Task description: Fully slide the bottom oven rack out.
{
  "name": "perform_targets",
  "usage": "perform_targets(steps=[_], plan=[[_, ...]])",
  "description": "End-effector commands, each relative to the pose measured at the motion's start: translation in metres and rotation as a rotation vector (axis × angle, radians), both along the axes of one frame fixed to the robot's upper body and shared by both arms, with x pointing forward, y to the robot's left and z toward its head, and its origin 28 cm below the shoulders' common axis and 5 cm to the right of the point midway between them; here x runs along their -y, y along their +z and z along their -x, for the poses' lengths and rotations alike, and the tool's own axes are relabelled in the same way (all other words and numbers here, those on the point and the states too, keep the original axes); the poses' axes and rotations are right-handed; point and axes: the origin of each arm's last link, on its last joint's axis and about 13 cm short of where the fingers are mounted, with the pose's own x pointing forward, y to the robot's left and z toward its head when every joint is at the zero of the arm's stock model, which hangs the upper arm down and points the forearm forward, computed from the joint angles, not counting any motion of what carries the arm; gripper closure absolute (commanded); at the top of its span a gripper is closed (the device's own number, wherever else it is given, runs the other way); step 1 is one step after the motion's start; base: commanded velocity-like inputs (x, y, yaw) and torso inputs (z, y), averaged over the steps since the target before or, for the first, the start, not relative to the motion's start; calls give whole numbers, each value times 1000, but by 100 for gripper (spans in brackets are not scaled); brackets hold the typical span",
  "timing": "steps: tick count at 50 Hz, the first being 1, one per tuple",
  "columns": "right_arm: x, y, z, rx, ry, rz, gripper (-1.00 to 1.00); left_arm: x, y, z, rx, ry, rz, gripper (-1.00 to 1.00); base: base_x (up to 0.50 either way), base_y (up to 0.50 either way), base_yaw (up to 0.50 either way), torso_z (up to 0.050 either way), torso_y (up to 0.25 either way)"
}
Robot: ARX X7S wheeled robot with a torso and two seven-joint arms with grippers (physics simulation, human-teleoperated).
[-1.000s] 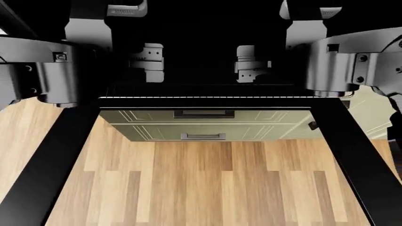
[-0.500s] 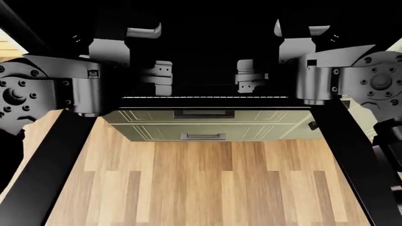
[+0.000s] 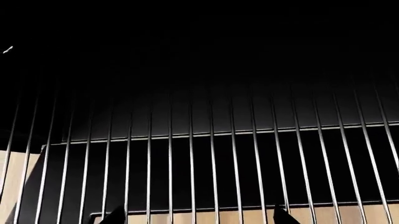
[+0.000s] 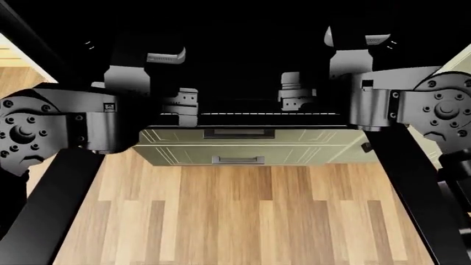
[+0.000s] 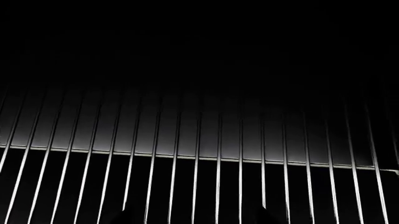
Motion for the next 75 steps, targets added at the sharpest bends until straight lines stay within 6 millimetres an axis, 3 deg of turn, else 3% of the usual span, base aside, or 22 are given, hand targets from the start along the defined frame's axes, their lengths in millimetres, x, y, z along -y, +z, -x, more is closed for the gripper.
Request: perform_targets(steps=[1,26,47,75], plan=[[5,-62,19,-238,-1,31,-100,-9,-18,10,-75,15,-16,-100,0,0,0,0,-10],[11,-111,46,-379,7,10,-100,-14,-63,18,-201,47,-64,-100,0,0,0,0,-12],[20,-134,67,-453,-3,-3,-100,-24,-97,39,-277,66,-81,-100,-2,0,-2,0,-17],[42,-160,148,-570,-44,3,-100,-47,-126,87,-392,104,-118,-100,0,0,0,0,-17]])
